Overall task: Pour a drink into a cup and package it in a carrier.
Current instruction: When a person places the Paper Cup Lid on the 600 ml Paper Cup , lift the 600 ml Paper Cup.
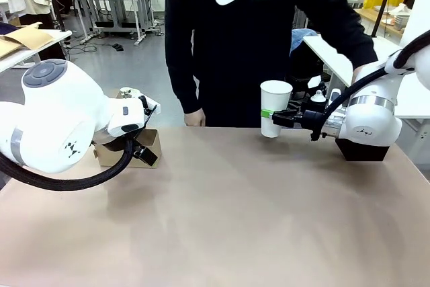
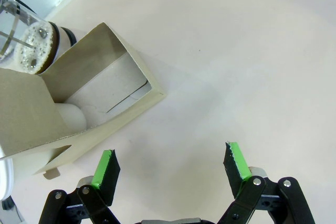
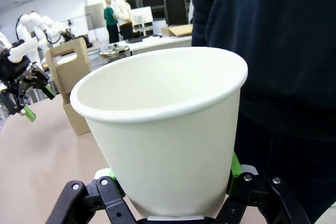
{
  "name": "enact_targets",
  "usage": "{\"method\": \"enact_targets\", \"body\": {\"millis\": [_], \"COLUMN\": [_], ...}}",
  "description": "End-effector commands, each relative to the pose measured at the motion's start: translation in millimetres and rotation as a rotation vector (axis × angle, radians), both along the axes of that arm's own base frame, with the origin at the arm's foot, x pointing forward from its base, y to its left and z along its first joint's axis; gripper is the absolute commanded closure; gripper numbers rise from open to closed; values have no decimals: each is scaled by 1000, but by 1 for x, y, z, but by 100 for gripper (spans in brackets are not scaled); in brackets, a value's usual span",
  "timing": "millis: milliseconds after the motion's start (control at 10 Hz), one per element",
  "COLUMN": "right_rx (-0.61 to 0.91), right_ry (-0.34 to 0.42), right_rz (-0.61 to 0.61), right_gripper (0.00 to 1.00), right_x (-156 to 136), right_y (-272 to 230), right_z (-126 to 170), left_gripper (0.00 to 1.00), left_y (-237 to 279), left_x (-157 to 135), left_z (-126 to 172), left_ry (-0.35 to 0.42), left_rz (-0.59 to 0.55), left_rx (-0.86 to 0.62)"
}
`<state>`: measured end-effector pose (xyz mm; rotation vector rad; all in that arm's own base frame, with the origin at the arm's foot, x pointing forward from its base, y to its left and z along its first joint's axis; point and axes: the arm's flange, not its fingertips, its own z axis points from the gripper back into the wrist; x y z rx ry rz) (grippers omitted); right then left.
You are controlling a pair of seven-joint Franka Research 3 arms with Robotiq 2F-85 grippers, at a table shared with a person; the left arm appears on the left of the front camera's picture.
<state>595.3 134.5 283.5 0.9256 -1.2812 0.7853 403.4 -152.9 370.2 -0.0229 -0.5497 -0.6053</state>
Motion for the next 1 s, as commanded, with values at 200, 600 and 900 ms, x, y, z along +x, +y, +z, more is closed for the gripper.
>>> {"method": "enact_targets", "body": {"millis": [200, 600, 900], "right_rx": [11, 11, 11], "right_ry": [-9, -9, -9], "right_rz": [-17, -17, -17], "right_gripper": [19, 19, 19], "right_x": [-1, -1, -1], "right_y": [2, 2, 2], "right_z": [4, 4, 4], "left_gripper": [0, 0, 0], "left_y": [1, 1, 1], "left_x": [0, 0, 0], "left_z": [0, 0, 0], "left_ry": [0, 0, 0], "left_rz": [0, 0, 0], "left_rx": [-2, -2, -2]}}
